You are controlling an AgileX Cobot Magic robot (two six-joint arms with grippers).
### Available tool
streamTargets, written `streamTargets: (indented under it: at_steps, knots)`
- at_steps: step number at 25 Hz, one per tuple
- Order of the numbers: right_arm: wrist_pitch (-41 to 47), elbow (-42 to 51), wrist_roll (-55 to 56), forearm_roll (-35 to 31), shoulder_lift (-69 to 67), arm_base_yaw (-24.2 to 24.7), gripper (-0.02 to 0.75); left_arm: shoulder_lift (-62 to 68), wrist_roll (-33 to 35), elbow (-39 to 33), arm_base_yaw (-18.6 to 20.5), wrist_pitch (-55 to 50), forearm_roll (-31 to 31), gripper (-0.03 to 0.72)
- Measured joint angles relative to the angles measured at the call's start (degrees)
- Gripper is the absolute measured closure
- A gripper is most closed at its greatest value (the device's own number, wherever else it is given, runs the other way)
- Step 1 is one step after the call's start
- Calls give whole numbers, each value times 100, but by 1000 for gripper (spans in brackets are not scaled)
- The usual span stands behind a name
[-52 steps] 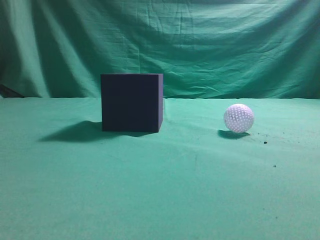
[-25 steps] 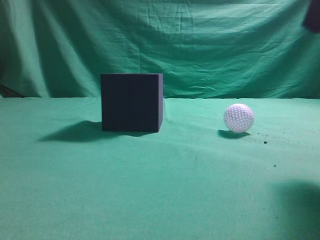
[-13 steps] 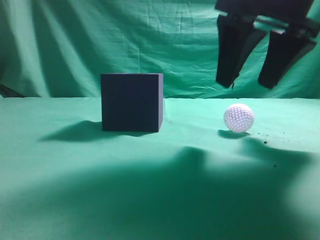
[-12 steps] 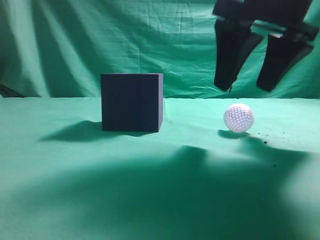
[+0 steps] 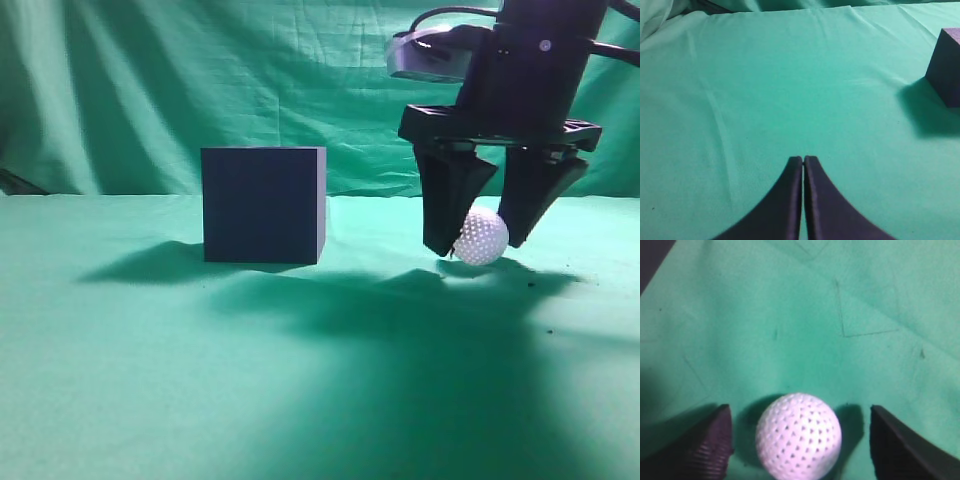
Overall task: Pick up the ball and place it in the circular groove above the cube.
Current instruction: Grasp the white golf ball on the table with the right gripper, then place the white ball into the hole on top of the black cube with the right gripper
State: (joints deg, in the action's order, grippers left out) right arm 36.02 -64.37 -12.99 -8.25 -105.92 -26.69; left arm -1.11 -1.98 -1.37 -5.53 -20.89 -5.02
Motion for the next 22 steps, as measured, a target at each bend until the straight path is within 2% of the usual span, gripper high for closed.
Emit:
streamTargets:
  at_steps: [4,5,10,15,18,22]
  knots:
    - [64,-7,126,9,-8,0,419,0,0,0,0,0,0,688]
    - [86,-7,157,9,-8,0,434,0,0,0,0,0,0,688]
    - [507,-286,387,85,-8,0,421,0,0,0,0,0,0,688]
    - [945,-1216,416,-71,334,0,421,0,0,0,0,0,0,688]
    - [944,-1821,95,-717,594,0,421,0,0,0,0,0,0,688]
    - [864,-2120,-706,-1687,592,-151,421,0,0,0,0,0,0,688]
